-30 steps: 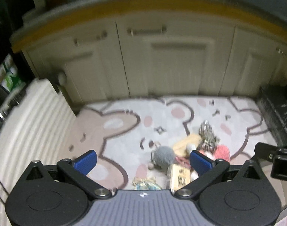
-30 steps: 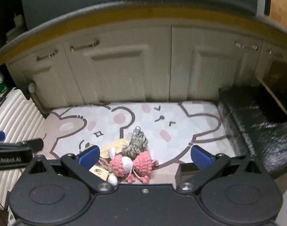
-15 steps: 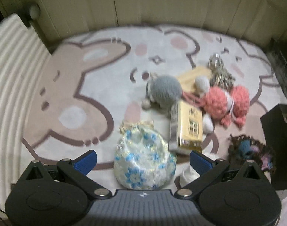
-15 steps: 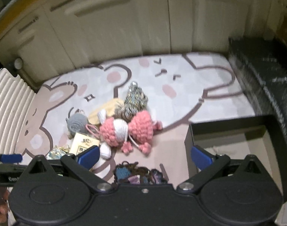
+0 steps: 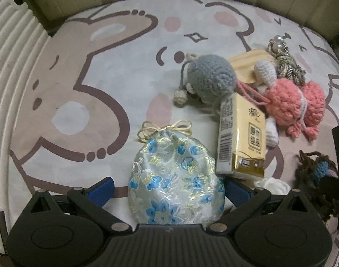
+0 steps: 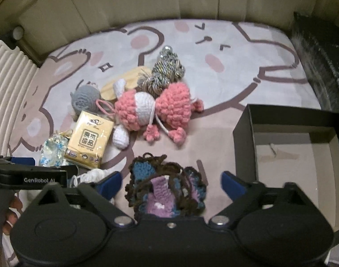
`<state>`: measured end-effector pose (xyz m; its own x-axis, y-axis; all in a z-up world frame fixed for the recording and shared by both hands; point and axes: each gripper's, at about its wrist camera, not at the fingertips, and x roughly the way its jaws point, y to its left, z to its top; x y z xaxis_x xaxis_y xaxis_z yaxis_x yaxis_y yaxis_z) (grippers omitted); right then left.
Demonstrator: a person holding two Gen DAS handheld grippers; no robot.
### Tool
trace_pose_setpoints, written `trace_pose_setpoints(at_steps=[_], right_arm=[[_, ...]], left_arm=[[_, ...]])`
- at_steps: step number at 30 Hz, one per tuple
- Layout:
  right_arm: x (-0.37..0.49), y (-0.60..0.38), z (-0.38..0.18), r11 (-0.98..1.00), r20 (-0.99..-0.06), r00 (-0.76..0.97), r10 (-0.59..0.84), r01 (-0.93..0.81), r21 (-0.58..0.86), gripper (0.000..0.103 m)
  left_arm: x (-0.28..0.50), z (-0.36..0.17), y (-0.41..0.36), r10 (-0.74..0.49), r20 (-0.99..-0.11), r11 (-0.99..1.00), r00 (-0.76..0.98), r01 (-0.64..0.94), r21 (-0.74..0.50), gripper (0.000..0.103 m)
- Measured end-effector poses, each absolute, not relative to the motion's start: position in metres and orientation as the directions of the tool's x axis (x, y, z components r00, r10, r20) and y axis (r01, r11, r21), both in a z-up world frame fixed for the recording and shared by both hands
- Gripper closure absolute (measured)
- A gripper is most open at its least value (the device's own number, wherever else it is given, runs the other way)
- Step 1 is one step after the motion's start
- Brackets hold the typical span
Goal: Organize objects
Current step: 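Grasp the floral silk pouch with the left tool while the right tool grasps the dark crochet piece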
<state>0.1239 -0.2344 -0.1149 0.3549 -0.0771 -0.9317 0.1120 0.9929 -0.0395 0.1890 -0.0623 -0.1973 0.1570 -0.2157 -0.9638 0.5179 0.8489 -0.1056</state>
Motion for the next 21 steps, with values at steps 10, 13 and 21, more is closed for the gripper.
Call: trace_pose_setpoints(at_steps=[10,13,21], right_arm=[[0.129,-0.229,-0.136,0.996,-0.959,0.279,-0.048,0.083,-0.026,0.02],[0.13,-0.226,-0.14,0.997,-0.961,0.269,-0.055,0.06,-0.04,0.024],[0.131,-0.228,-0.143,1.0,-0.971,0.237,-0.027,0.003,-0.027,0.042]], left_arm=[[0.198,-0.216,-0.066,-0.197,-0.976,0.864,0.095,0.488,-0.127,0.0],[0.197,-0.217,-0.065,-0.203,-0.974,0.866,0.099,0.482,-0.132,0.0],[0.199,-0.209,-0.06,-0.231,-0.968,0.877,0.103,0.453,-0.161,0.016]])
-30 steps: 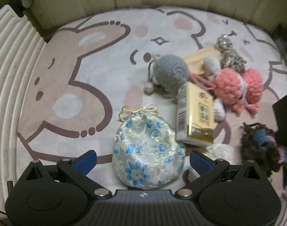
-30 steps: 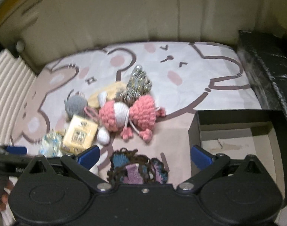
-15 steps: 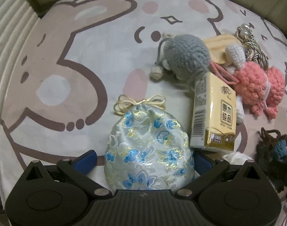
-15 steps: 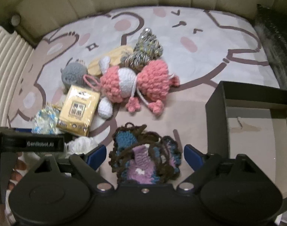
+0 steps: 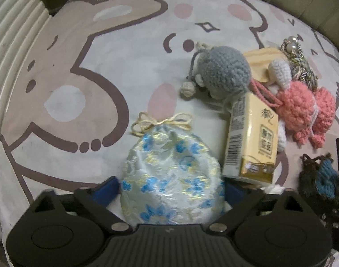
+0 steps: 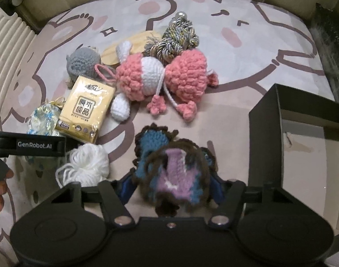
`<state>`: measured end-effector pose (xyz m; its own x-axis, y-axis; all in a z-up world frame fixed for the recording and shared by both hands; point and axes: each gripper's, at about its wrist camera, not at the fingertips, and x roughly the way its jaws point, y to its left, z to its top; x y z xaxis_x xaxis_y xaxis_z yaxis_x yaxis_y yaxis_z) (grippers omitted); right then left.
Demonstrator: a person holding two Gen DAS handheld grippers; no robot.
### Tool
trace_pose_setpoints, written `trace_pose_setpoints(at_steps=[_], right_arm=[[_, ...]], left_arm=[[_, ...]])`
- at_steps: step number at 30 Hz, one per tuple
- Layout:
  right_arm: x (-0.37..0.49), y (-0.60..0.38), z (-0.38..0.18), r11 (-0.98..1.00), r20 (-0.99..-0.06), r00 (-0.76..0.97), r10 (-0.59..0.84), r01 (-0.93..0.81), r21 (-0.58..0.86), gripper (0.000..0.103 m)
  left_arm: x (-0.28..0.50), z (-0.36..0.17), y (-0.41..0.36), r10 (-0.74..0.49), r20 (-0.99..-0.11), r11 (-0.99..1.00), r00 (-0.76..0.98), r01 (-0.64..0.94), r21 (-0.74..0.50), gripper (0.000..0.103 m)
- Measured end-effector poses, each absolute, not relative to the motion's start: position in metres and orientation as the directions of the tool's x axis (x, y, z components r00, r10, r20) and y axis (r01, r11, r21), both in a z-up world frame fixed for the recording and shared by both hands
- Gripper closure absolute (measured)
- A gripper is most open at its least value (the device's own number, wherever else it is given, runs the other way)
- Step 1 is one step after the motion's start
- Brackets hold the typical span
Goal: Organize objects
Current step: 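Grasp the floral silk pouch with the left tool while the right tool grasps the dark crochet piece, then carry the pouch and crochet piece into the black box and release both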
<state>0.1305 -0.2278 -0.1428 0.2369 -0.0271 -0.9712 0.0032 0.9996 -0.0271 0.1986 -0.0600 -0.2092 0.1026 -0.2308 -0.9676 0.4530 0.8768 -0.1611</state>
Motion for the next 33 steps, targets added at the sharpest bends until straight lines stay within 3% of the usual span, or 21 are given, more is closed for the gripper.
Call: trace_pose_setpoints(at_steps=[7,19,33], right_arm=[[0.128,-0.226,-0.135,0.997,-0.965,0.259,-0.039,-0.051,-0.054,0.071],[0.116,-0.224,-0.096,0.989,-0.927,0.375,0.014,-0.142,-0.043,0.075],[0.093,-0.231,-0.037,0.991,-0.852,0.517,0.088,-0.131,0.022,0.075]], left_arm=[[0.194,-0.202,-0.054,-0.231,-0.967,0.879,0.106,0.45,-0.161,0.019],[0.181,-0.159,-0.029,-0.264,-0.94,0.913,0.217,0.371,-0.171,0.019],[0.155,-0.091,-0.014,-0.31,-0.862,0.93,0.402,0.315,-0.188,0.019]])
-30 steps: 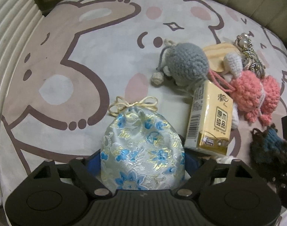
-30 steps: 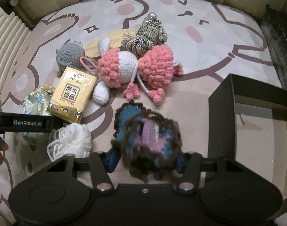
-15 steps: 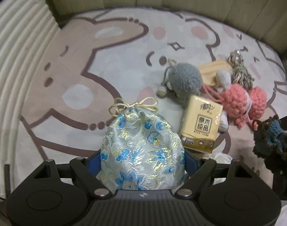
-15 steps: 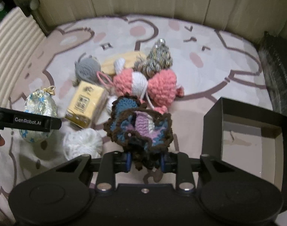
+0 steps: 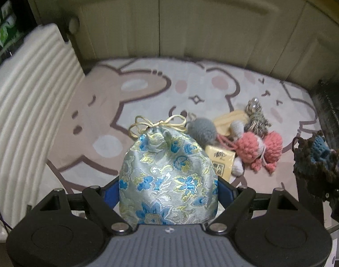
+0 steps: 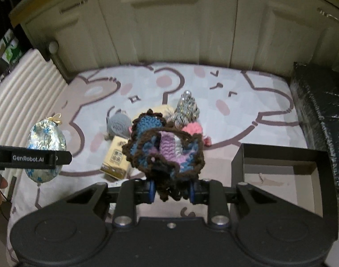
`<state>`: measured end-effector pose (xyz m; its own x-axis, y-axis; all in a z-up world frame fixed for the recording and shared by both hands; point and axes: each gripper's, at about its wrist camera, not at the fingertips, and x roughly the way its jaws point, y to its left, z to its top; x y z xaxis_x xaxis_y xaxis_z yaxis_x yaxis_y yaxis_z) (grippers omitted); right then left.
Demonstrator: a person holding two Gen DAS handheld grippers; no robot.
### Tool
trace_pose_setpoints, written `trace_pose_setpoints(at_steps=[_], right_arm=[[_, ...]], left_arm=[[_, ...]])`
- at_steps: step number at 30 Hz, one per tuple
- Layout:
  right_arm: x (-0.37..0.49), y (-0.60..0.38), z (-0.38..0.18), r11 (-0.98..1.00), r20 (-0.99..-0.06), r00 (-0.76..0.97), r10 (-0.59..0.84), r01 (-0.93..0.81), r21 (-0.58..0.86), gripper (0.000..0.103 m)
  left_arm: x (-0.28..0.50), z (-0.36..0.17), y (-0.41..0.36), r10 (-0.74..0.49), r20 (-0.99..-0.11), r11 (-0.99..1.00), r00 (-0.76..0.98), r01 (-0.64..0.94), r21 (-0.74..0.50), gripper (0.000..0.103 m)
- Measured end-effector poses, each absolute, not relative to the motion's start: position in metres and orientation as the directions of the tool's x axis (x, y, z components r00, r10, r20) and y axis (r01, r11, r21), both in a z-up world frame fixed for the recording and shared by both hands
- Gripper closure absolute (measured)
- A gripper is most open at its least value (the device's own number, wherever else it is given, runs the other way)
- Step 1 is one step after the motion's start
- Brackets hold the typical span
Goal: Organize objects
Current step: 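Carry the pouch and crochet piece into the black box and release both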
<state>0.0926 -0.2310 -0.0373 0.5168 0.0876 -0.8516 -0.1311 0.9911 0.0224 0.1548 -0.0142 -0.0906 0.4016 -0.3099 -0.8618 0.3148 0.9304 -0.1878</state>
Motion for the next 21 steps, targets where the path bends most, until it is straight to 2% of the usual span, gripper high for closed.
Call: trace_pose_setpoints(at_steps=[10,21], right_arm=[[0.081,-0.238,-0.013,0.991,-0.805,0.583,0.111,-0.128,0.044,0.075],[0.071,-0.251,0.01,0.994,-0.764,0.637,0.098,-0.107,0.038,0.075]], left_arm=[[0.13,-0.054,-0.012,-0.299,-0.791,0.938,0.533,0.317,-0.141,0.019],[0.115,-0.031,-0.016,-0.326,-0.743,0.939,0.585,0.294,-0.18,0.019]])
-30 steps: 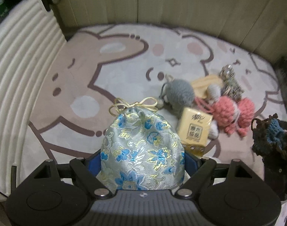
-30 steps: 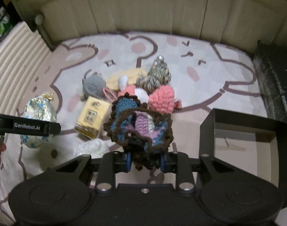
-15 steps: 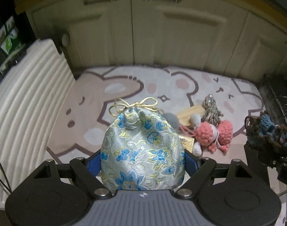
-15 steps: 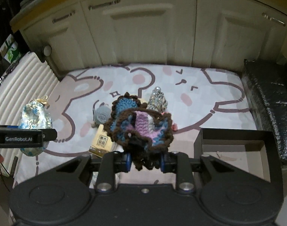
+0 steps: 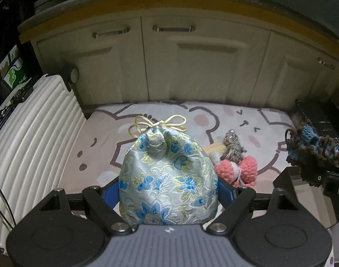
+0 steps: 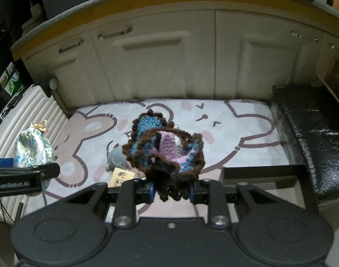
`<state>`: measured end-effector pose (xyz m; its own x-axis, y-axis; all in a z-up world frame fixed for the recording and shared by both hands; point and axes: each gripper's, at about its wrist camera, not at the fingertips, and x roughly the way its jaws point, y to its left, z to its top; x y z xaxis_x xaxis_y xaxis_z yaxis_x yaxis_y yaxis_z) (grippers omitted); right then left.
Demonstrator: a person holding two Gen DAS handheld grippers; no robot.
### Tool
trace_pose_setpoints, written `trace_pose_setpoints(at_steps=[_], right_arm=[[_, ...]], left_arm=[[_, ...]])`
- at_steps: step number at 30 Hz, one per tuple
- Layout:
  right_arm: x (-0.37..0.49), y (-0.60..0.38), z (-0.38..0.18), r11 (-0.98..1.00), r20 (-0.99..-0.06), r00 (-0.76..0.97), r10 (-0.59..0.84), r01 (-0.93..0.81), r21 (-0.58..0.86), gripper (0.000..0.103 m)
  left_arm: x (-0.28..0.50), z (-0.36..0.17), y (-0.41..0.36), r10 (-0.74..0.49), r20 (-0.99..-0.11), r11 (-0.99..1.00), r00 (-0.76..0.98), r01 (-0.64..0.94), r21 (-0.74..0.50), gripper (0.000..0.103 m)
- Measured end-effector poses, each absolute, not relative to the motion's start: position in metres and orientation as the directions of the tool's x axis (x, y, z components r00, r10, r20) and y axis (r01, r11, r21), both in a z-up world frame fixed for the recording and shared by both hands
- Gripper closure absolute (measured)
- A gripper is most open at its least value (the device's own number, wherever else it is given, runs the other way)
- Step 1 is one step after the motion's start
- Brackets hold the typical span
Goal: Organize objects
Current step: 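Carry the pouch and crochet piece into the black box and release both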
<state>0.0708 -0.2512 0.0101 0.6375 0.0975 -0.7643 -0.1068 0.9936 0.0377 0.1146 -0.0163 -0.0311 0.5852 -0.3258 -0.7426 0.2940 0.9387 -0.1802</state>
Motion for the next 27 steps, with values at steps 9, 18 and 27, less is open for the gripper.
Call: trace_pose_setpoints(at_steps=[9,18,27], right_arm=[[0.063,-0.273,0.025,0.997,-0.743,0.665,0.073,-0.074,0.032,0.075],[0.056,-0.326,0.031,1.0,-0.739,0.674,0.006,0.014,0.02,0.075],[0.045,-0.393,0.025,0.991,-0.749,0.659,-0.07,0.134,0.025,0.075]], left_arm=[[0.104,-0.017,-0.044,-0.378,-0.718,0.921,0.584,0.32,-0.224,0.019],[0.089,-0.003,-0.106,-0.455,-0.7,0.88,0.551,0.4,-0.257,0.019],[0.075,0.0,-0.163,-0.515,-0.69,0.841,0.509,0.456,-0.292,0.019]])
